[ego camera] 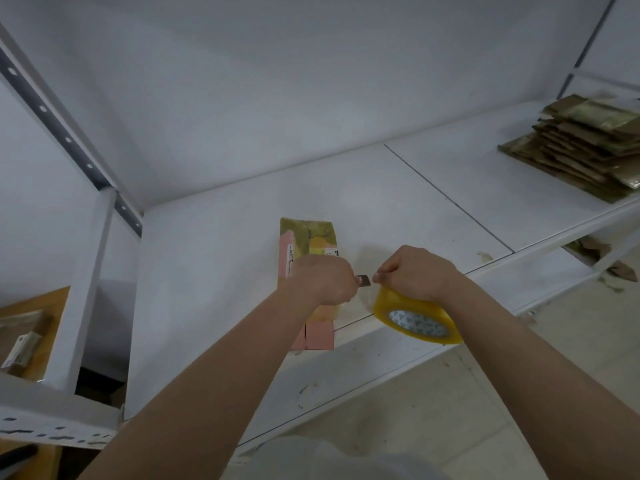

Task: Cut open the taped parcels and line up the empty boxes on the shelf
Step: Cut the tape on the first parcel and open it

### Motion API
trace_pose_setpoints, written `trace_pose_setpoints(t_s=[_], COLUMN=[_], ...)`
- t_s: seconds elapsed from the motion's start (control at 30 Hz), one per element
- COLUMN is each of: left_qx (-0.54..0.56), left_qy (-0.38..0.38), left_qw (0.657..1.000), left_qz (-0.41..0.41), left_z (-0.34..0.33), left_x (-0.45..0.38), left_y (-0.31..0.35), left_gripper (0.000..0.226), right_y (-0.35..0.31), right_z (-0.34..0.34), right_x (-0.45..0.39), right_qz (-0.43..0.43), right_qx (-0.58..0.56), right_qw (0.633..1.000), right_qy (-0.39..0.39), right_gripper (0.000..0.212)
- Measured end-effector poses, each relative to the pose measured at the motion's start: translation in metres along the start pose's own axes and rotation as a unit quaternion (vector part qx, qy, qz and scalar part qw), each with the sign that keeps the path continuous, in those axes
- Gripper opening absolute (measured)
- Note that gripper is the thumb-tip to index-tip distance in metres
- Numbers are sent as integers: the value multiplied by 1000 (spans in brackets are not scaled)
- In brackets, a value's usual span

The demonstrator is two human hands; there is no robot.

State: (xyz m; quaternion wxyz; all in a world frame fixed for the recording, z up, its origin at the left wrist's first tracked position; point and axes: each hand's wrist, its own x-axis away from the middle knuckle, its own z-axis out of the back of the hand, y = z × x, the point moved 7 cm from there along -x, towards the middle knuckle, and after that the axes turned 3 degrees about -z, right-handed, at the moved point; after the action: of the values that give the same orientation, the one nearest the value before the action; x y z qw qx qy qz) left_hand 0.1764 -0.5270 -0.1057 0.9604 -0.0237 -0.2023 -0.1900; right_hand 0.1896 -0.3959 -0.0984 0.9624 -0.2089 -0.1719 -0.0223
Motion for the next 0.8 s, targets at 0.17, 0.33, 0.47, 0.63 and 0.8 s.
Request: trace_pose_setpoints(t_s=[0.17,0.33,0.47,0.63,0.8], left_qx=[286,443,171,92,153], left_qy=[4,61,135,144,133], left_qw=[958,893,971,975,971], left_qz=[4,42,97,145,122], left_z=[-2,-11,-7,-2,-4], left_x=[14,20,14,16,23], left_y=[-31,-50,-37,-22,-29], left_gripper=[39,38,39,20,35], right_y=[13,25,31,29,32], right_z=[6,10,12,8,8], right_x=[3,0,1,5,12], right_qz=[-10,-23,-27,-17,-11], right_qx=[-61,-119,-152,-126,-135], right_qw=[998,992,988,991,990], right_qy=[13,22,26,35,37], right_gripper=[23,21,18,20,23])
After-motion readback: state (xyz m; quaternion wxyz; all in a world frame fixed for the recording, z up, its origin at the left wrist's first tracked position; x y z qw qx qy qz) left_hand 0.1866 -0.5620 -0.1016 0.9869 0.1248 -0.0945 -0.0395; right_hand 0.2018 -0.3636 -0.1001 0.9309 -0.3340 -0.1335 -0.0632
